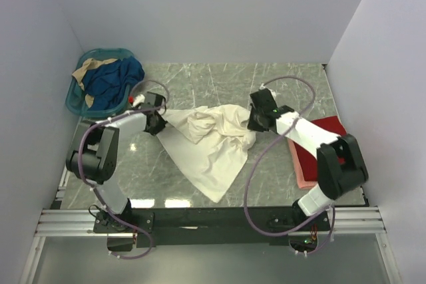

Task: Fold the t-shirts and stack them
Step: Flatten the tshirt out

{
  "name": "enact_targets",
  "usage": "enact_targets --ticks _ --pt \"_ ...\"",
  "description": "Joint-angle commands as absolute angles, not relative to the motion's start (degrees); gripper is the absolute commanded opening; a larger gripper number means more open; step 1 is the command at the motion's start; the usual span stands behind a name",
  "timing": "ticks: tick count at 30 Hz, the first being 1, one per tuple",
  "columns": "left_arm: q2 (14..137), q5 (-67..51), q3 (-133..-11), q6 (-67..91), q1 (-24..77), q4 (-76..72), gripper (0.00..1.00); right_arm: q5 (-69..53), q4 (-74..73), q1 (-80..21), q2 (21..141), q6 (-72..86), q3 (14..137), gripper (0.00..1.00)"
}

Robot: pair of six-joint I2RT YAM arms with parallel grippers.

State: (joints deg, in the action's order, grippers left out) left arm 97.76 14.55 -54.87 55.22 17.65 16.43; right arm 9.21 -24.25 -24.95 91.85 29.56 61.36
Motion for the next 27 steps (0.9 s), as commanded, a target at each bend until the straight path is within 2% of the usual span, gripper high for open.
enact_targets --ticks 1,7,11,13,14,16,18,19,23,27 --pt "102.02 14.24 -62.8 53.71 14.24 18.97 0.01 0.54 -15.75 -24.44 84.74 34.71 55.13 0.03" --pt "114.32 16.7 -84.85 48.7 13.1 27.75 0.01 -7.73 -9.76 -23.2 74.54 39.99 42.29 0.02" --pt "118.74 15.91 -93.33 45.88 12.92 29.79 0.01 -8.0 -9.4 -22.42 69.35 40.34 37.54 0.05" --pt "118.31 13.45 -94.91 43.7 12.83 28.92 0.01 -7.56 -10.45 -22.15 67.51 39.38 36.83 0.18" --pt "117.6 12.75 -94.75 43.25 12.83 27.78 0.01 -7.38 -11.59 -21.63 66.98 38.94 36.65 0.31" --pt "113.66 8.73 -92.13 42.28 12.83 25.76 0.02 -6.51 -12.56 -21.1 65.22 38.5 36.47 0.42" --pt "108.14 5.99 -87.83 42.27 12.92 23.74 0.13 -5.54 -14.49 -20.57 63.21 37.89 36.82 0.52" --pt "105.84 4.5 -85.71 42.71 13.27 23.3 0.25 -4.58 -15.98 -20.65 62.5 37.71 37.0 0.54" --pt "92.66 3.77 -71.57 44.99 16.33 20.66 0.44 -2.38 -18.89 -20.65 59.16 35.87 38.14 0.55" --pt "77.83 7.64 -55.69 47.27 21.79 21.44 0.51 -2.46 -21.0 -21.7 55.9 34.1 37.62 0.54"
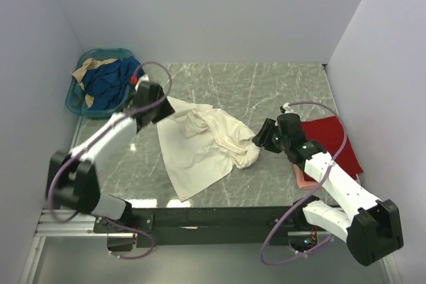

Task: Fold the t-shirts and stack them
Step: Flatten the tshirt out

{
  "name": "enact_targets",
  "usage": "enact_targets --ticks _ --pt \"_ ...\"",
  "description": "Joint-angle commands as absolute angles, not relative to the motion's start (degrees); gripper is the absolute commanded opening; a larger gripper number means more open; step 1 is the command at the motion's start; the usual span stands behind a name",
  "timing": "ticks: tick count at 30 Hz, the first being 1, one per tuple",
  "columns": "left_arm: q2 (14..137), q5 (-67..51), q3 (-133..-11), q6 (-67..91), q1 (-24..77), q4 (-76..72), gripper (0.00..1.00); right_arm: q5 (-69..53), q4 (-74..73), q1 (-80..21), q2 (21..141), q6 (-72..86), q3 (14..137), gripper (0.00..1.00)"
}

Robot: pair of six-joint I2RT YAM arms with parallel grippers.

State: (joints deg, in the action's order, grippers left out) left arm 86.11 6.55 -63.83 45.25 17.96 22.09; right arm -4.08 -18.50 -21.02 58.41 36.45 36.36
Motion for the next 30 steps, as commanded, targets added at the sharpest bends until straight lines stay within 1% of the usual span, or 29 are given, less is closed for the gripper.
enact_targets --ticks 1,6,10,15,19,22,26,30 --pt "75.7 7.73 -53.11 47.81 23.62 21.71 0.51 -1.85 -21.88 -22.32 55.46 34.01 37.62 0.54" --pt "62.79 9.14 -40.2 53.86 29.34 25.22 0.5 -0.09 -23.9 -28.2 52.48 35.94 36.83 0.53" --pt "55.73 10.02 -34.55 59.58 35.66 29.08 0.5 1.32 -23.73 -34.09 50.98 39.98 33.76 0.53" --pt "50.46 12.12 -30.42 68.7 43.14 35.15 0.5 2.02 -23.99 -35.07 50.19 40.96 31.29 0.53" --pt "51.32 13.97 -29.44 74.7 52.09 37.88 0.5 3.25 -25.22 -35.07 49.48 40.61 31.03 0.53" --pt "55.62 16.34 -31.37 79.0 58.59 41.12 0.51 2.99 -24.88 -35.07 49.74 40.61 30.85 0.53" --pt "62.21 18.72 -33.92 81.21 63.19 43.16 0.55 1.85 -23.82 -35.07 50.89 40.69 30.32 0.53" --pt "65.04 18.54 -34.36 79.2 65.03 40.09 0.6 1.58 -22.68 -35.07 51.85 40.52 29.79 0.53"
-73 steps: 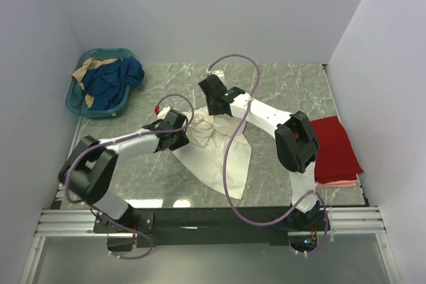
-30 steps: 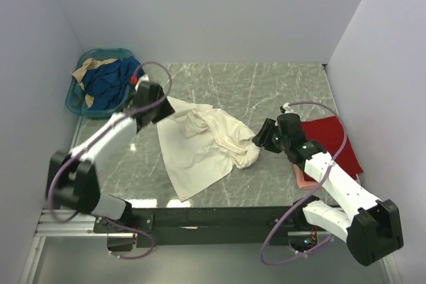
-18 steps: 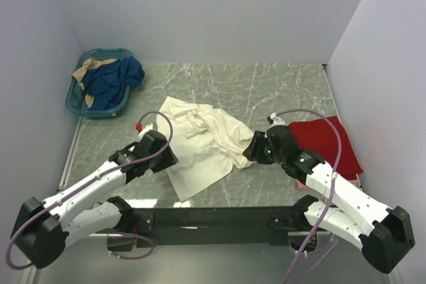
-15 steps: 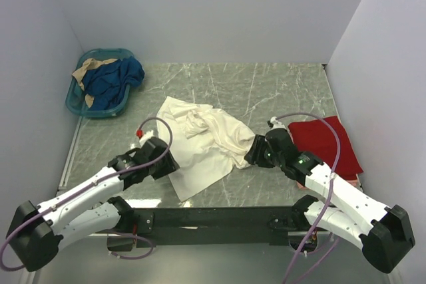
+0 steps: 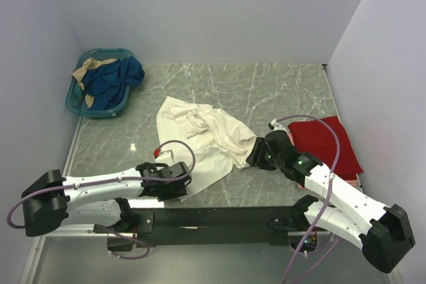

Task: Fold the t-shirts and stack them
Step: Flatten the tshirt out

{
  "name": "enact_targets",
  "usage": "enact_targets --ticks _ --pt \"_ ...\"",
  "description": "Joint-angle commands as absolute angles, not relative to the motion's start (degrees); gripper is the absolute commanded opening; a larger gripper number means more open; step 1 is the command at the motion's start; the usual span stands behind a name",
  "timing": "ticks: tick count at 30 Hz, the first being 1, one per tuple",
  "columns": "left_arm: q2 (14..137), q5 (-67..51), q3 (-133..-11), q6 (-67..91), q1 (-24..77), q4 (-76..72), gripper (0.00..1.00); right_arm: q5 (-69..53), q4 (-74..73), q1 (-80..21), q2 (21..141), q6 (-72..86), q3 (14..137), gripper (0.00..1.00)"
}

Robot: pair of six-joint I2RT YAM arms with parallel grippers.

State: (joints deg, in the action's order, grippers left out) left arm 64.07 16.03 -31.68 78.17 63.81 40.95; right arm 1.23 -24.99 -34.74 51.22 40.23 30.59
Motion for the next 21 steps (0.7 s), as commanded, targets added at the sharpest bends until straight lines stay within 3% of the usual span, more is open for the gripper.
enact_targets --ticks 1,11,14,18,20,21 --pt "65.3 18.46 -34.37 78.84 65.13 38.25 0.6 1.5 -22.5 -35.07 52.38 40.52 29.79 0.53" --pt "72.23 17.22 -34.45 74.53 67.06 33.92 0.57 2.11 -20.57 -35.07 55.1 40.6 29.79 0.53" --pt "74.52 17.93 -34.54 74.79 67.59 34.54 0.51 1.93 -19.6 -35.07 56.07 40.78 29.62 0.53" --pt "75.85 20.38 -35.07 75.67 67.68 37.87 0.29 2.81 -18.9 -35.07 57.74 40.61 30.67 0.52" --pt "75.5 23.37 -36.73 75.32 67.24 39.45 0.22 3.51 -18.9 -34.98 58.62 40.34 31.37 0.51" --pt "75.06 24.07 -37.26 75.06 65.58 40.77 0.13 3.86 -18.98 -35.07 59.41 40.17 32.25 0.51"
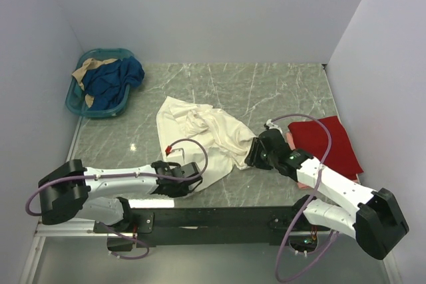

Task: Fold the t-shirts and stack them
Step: Flatten the tshirt out

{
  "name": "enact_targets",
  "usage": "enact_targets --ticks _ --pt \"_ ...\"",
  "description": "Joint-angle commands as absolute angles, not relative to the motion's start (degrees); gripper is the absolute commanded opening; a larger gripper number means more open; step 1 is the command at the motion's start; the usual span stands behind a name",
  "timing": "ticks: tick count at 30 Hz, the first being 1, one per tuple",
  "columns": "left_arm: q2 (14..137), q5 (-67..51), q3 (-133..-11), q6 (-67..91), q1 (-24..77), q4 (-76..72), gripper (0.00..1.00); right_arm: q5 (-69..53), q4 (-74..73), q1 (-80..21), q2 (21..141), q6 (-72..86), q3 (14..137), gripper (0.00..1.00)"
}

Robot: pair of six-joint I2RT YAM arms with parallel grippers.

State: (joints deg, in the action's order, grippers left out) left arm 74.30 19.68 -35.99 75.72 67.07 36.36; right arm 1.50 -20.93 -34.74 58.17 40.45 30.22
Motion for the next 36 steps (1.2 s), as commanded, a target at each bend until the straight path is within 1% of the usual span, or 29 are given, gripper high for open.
enact_targets --ticks 1,2,3,5,6,7,8,9,13,14,18,22,25,26,28,29,31,32,33,36 --pt "73.67 24.43 -37.87 73.67 64.26 40.96 0.03 4.22 -19.16 -34.98 59.85 39.99 32.69 0.5" --pt "72.52 24.09 -37.79 72.43 62.59 40.7 0.01 5.26 -19.51 -34.98 60.38 39.82 33.3 0.49" --pt "71.2 23.65 -37.71 70.94 58.49 40.0 0.01 5.8 -20.12 -34.72 61.25 39.29 34.53 0.44" --pt "66.46 21.46 -37.18 65.69 53.55 37.36 0.01 6.41 -20.74 -34.02 61.87 38.67 35.59 0.33" --pt "64.88 20.84 -37.18 64.0 48.13 36.83 0.01 6.24 -21.26 -32.62 62.22 38.06 36.55 0.21" --pt "61.82 20.4 -37.61 60.59 45.47 36.13 0.01 6.15 -21.44 -32.09 62.23 37.71 37.08 0.17" --pt "60.48 19.78 -38.14 59.16 39.96 36.12 0.01 6.07 -21.71 -31.3 62.23 37.36 37.44 0.12" --pt "59.42 19.69 -38.75 57.76 37.47 36.3 0.01 5.8 -22.32 -30.51 61.79 36.83 38.4 0.07" --pt "54.94 20.04 -43.32 51.52 26.74 38.32 0.01 5.1 -23.9 -26.38 60.38 35.42 40.51 0.04" --pt "54.15 19.43 -43.76 50.46 22.46 38.23 0.01 5.18 -24.25 -25.85 60.12 35.25 40.95 0.04" --pt "50.89 16.62 -45.7 46.68 14.09 38.93 0.01 5.36 -26.27 -23.03 59.07 33.67 43.06 0.04" --pt "47.82 15.48 -48.16 44.74 9.59 40.6 0.01 3.0 -27.77 -22.24 56.26 33.84 43.16 0.04" --pt "45.97 14.6 -49.92 43.86 6.69 41.48 0.01 -2.53 -27.51 -22.24 51.17 34.8 40.7 0.06" --pt "45.62 14.24 -50.36 43.6 5.46 41.66 0.01 -6.03 -27.34 -22.24 49.67 34.98 38.95 0.1" --pt "44.65 13.63 -51.24 43.15 4.66 41.92 0.01 -7.64 -27.68 -22.33 45.89 35.24 37.45 0.15" --pt "44.47 13.45 -51.33 43.24 4.31 42.18 0.01 -7.39 -29.08 -22.5 44.05 35.16 36.92 0.21" --pt "43.86 12.66 -50.54 43.68 4.13 42.19 0.01 -6.07 -30.32 -22.94 42.9 34.63 36.91 0.28" --pt "43.68 12.05 -50.02 44.12 4.04 42.1 0.01 -5.63 -30.93 -23.03 42.46 33.85 37.26 0.32" --pt "43.16 11.61 -48.79 44.82 3.96 41.84 0.01 -5.63 -30.94 -23.29 42.63 33.32 37.53 0.34" --pt "42.54 8.8 -46.77 45.96 3.6 40.26 0.01 -5.1 -30.33 -24.43 45.78 31.91 39.98 0.35"
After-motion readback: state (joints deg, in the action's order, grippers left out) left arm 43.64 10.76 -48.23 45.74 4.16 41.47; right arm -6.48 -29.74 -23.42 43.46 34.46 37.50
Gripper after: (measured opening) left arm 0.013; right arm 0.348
